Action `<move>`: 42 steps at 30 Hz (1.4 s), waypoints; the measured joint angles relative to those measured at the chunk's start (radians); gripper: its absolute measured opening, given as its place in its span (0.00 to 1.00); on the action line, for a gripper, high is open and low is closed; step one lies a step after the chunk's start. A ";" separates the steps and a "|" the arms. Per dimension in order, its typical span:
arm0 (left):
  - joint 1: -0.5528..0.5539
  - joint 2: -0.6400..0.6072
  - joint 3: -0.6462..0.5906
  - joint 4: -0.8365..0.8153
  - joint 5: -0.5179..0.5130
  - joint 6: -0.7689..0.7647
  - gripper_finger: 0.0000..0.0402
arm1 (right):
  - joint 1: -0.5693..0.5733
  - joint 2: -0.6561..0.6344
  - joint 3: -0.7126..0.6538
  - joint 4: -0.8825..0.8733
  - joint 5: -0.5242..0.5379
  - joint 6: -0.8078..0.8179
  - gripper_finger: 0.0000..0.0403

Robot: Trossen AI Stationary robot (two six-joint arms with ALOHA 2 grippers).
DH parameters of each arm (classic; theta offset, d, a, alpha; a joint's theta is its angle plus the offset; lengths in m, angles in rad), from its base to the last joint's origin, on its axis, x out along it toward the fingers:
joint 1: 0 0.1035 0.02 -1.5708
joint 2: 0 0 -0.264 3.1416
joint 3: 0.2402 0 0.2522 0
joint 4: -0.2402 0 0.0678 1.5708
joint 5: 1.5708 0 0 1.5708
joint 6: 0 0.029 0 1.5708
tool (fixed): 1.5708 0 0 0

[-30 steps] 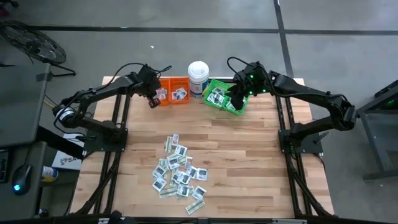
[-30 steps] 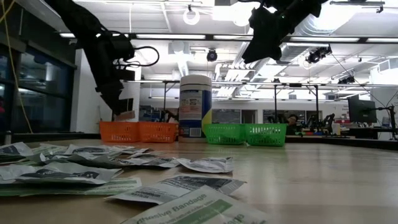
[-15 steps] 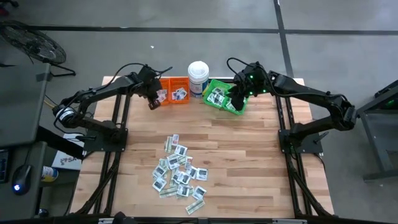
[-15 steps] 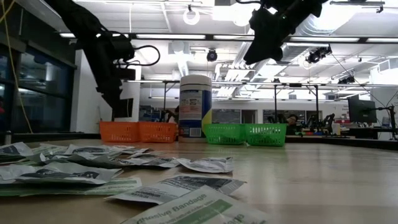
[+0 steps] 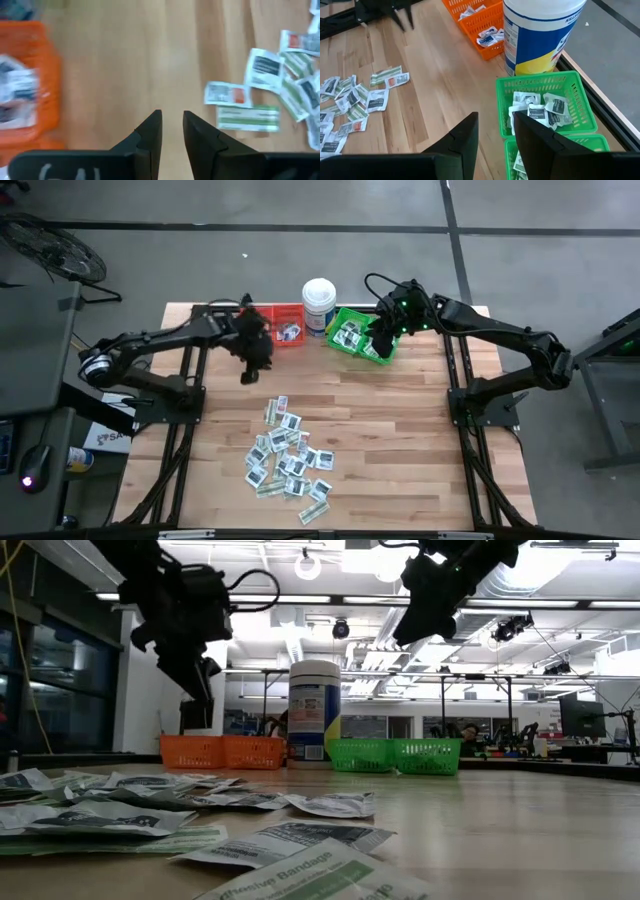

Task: Pick & Place First Aid Supplies
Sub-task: Put the orange ointment pack into the left orange bin

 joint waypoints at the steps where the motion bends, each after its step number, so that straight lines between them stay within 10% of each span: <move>1: -0.035 0.004 0.000 0.000 -0.025 -0.016 0.18 | 0.000 0.000 0.000 0.000 0.000 0.000 0.29; 17: -0.450 0.106 0.000 0.113 -0.303 -0.112 0.43 | 0.000 0.000 0.000 0.000 0.000 0.000 0.29; 42: -0.473 0.342 0.000 0.183 -0.433 -0.216 0.51 | 0.000 0.000 0.000 0.007 0.003 0.025 0.29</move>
